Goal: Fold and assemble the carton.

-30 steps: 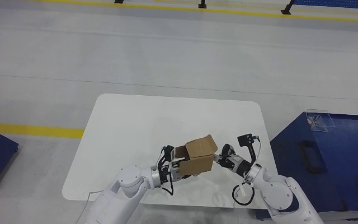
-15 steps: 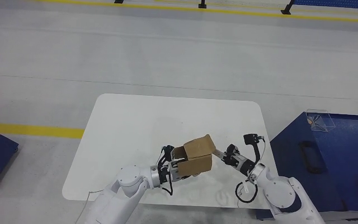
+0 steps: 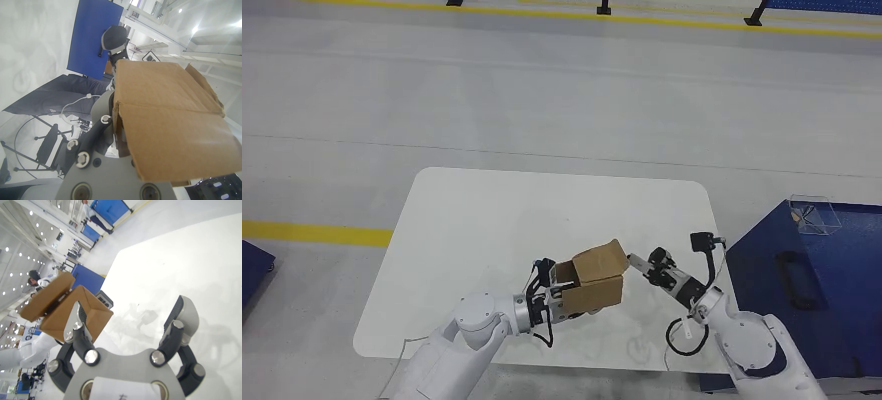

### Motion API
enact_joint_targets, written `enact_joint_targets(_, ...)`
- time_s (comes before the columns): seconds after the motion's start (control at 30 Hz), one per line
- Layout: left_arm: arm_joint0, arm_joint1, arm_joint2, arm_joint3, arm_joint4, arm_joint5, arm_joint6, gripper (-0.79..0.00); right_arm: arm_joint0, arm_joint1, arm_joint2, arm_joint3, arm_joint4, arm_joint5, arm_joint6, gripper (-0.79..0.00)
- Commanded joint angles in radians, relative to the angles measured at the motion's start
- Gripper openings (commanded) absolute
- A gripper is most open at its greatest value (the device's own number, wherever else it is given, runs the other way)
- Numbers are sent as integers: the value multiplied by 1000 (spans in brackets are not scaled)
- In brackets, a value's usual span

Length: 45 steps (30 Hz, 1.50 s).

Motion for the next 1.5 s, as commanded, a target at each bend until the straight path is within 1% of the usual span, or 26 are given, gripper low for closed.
enact_joint_targets(0.0, -1, 0, -1, 0, 2, -4, -2, -785, -22, -1, 55, -6, -1, -5, -105, 0)
enact_joint_targets(0.07, -1, 0, -1, 0, 2, -4, -2, -785, -48, -5, 83, -17, 52, -20, -186, 0)
enact_joint_targets(0.1, -1, 0, -1, 0, 2, -4, -2, -785, -61, -7, 92, -23, 98, -38, -199, 0)
enact_joint_targets(0.13, -1, 0, -1, 0, 2, -4, -2, -785, -68, -7, 96, -28, 126, -55, -195, 0)
enact_joint_targets(0.47, 1, 0, -2, -1, 1, 0, 2, -785, -68, -7, 96, -28, 126, -55, -195, 0)
enact_joint_targets(0.5, 2, 2, -9, -24, -3, 34, 23, -785, -68, -7, 96, -28, 126, -55, -195, 0)
enact_joint_targets(0.57, 17, 6, -21, -127, -2, 148, 90, -785, -68, -7, 96, -28, 126, -55, -195, 0)
enact_joint_targets(0.63, 49, 6, -46, -262, -71, 311, 223, -785, -68, -7, 96, -28, 126, -55, -195, 0)
enact_joint_targets(0.67, 69, 5, -49, -328, -90, 391, 309, -785, -68, -7, 96, -28, 126, -55, -195, 0)
enact_joint_targets(0.73, 113, -7, -59, -447, -199, 510, 527, -785, -68, -7, 96, -28, 126, -55, -195, 0)
enact_joint_targets(0.77, 138, -16, -59, -485, -274, 548, 641, -785, -68, -7, 96, -28, 126, -55, -195, 0)
enact_joint_targets(0.8, 163, -28, -60, -511, -370, 567, 776, -785, -68, -7, 96, -28, 126, -55, -195, 0)
enact_joint_targets(0.87, 188, -56, -30, -570, -537, 569, 1050, -785, -68, -7, 96, -28, 126, -55, -195, 0)
enact_joint_targets(0.93, 199, -85, 3, -593, -703, 488, 1286, -785, -68, -7, 96, -28, 126, -55, -195, 0)
enact_joint_targets(0.97, 188, -97, 24, -602, -760, 462, 1390, -785, -68, -7, 96, -28, 126, -55, -195, 0)
enact_joint_targets(1.0, 188, -111, 35, -597, -860, 396, 1469, -785, -68, -7, 96, -28, 126, -55, -195, 0)
enact_joint_targets(1.03, 180, -124, 45, -577, -951, 331, 1574, -785, -68, -7, 96, -28, 126, -55, -195, 0)
enact_joint_targets(1.07, 154, -136, 61, -569, -1021, 297, 1657, -785, -68, -7, 96, -28, 126, -55, -195, 0)
enact_joint_targets(1.1, 126, -147, 70, -557, -1061, 249, 1723, -785, -68, -7, 96, -28, 126, -55, -195, 0)
enact_joint_targets(1.17, 77, -165, 96, -513, -1063, 137, 1852, -785, -68, -7, 96, -28, 126, -55, -195, 0)
enact_joint_targets(1.23, 38, -185, 123, -457, -1117, 51, 1942, -785, -68, -7, 96, -28, 126, -55, -195, 0)
enact_joint_targets(1.3, -4, -204, 144, -392, -1131, -42, 2042, -785, -68, -7, 96, -28, 126, -55, -195, 0)
enact_joint_targets(1.37, -46, -222, 169, -334, -1156, -96, 2098, -785, -68, -7, 96, -28, 126, -55, -195, 0)
enact_joint_targets(1.47, -114, -249, 194, -220, -1174, -171, 2166, -785, -68, -7, 96, -28, 126, -55, -195, 0)
